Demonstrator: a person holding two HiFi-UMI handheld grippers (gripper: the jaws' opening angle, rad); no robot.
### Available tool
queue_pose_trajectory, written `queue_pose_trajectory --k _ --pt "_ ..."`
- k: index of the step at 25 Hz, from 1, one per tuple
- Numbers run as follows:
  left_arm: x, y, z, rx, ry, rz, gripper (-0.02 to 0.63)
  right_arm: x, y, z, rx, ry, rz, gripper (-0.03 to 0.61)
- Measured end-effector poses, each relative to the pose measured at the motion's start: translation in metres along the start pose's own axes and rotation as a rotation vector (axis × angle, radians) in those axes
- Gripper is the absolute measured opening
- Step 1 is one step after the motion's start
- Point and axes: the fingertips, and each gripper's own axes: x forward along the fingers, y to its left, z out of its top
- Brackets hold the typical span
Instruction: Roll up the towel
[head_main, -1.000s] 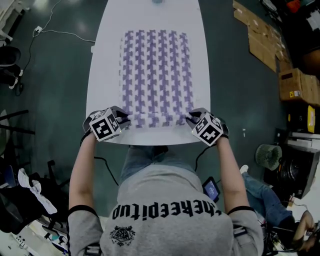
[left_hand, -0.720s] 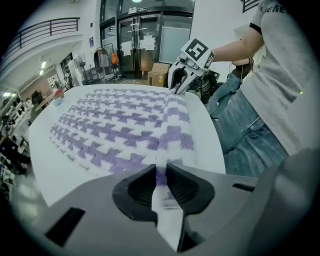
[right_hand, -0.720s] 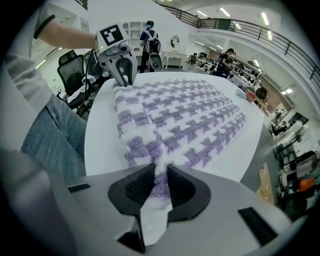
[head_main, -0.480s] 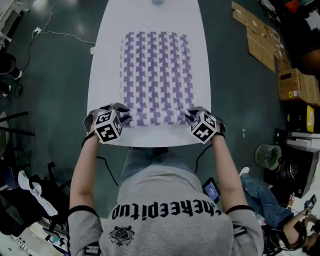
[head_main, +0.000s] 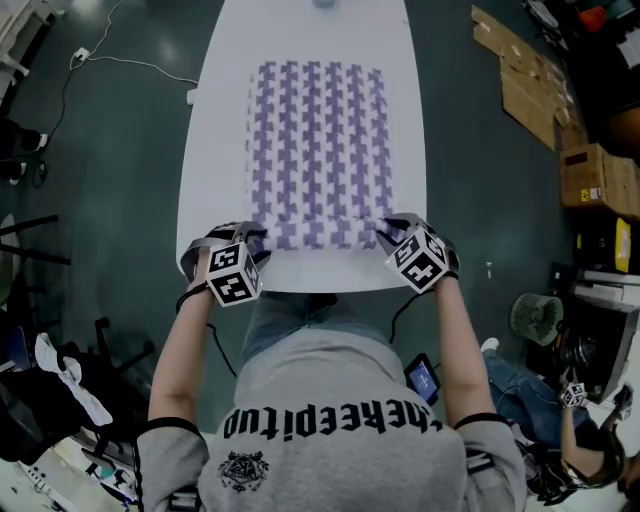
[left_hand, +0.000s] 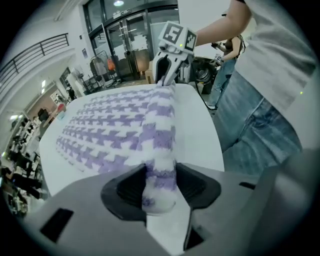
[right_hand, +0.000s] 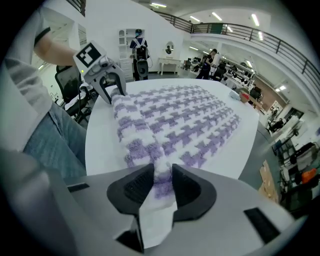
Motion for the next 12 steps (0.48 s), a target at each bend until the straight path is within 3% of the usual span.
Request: queue_pose_trajectory --k 3,6,9,12 --pt "0.006 0.011 -0.002 -0.017 0.005 0.001 0.176 -0.019 -0.012 0.007 0.018 -0.058 -0.032 0.119" --pt "0.015 0.020 -0.002 -0.010 0.016 -0.009 0.169 -0.024 -0.006 0.009 -0.033 -0.080 -0.026 0.141" --pt "0.023 0.026 -0.001 -0.011 0.025 -0.013 0.164 0.002 0.013 0.000 -0.163 -0.017 0.019 0.176" --pt "0.021 0.027 -0.002 -0.008 0.031 -0.014 0.156 0.025 0.019 -0.009 -0.274 0.063 -0.012 0.192"
